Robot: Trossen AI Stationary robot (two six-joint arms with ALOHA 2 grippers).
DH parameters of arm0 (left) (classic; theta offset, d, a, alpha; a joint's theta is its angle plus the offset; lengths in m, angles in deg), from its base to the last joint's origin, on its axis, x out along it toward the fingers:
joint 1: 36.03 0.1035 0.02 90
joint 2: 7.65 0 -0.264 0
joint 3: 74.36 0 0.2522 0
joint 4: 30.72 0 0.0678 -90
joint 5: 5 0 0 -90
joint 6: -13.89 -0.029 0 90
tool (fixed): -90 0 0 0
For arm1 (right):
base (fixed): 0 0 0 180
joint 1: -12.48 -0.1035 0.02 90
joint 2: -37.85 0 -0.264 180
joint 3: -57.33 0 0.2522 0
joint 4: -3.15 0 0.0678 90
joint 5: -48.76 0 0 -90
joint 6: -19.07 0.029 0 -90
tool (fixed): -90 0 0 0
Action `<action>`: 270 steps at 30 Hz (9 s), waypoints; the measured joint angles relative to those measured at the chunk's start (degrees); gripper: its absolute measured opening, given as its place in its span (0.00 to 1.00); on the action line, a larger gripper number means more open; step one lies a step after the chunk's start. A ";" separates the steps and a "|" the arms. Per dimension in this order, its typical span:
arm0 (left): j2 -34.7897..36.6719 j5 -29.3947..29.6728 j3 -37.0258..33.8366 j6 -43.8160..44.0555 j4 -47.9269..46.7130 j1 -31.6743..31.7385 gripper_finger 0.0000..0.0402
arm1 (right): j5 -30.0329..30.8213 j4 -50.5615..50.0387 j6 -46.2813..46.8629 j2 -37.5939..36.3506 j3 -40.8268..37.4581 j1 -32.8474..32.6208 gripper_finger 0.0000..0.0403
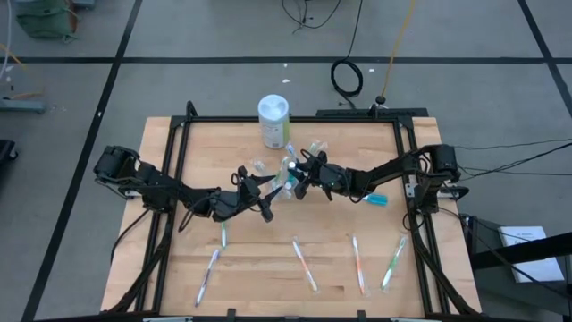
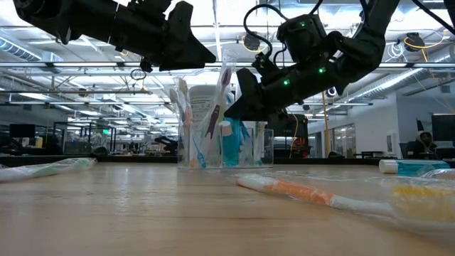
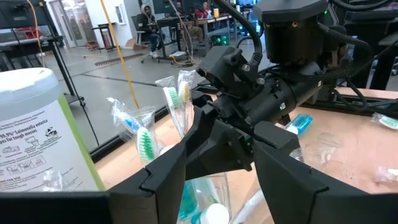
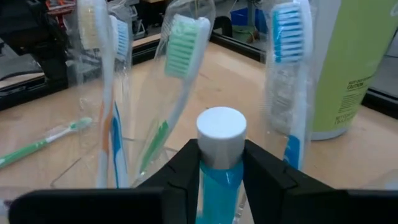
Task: Pick & Place toothbrushing station
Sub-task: Put the blue mouthwash into the transparent organizer, then put the orange toothbrush into the transparent organizer, then put the green toothbrush into the transparent organizer
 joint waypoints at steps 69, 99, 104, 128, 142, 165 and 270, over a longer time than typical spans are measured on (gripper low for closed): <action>0.00 -0.04 -0.02 0.48 -0.08 -0.02 0.49 | -0.03 -28.69 -7.54 -23.10 -0.02 -13.22 0.45; 0.00 -0.04 -0.02 0.48 -0.07 -0.01 0.49 | 0.06 -27.63 -7.93 -23.10 -0.02 -13.14 0.45; 0.00 -0.04 -0.02 0.46 -0.04 -0.02 0.49 | 0.02 -28.61 -7.93 -23.06 -0.02 -13.14 0.44; 14.29 -9.33 -0.04 5.97 -21.10 -3.88 0.49 | -8.92 -58.92 1.32 -40.19 -3.04 -14.27 0.44; 19.42 -13.49 -0.04 11.68 -32.28 -6.62 0.49 | -14.64 -66.12 10.95 -40.63 -3.06 -13.99 0.41; 19.08 -13.51 -0.02 13.00 -32.41 -6.62 0.49 | -34.35 -59.80 63.14 -29.33 -12.19 -30.16 0.41; 19.06 -12.93 0.79 23.42 -37.56 -7.52 0.49 | 6.03 -17.56 -8.07 -32.52 -14.36 -9.47 0.36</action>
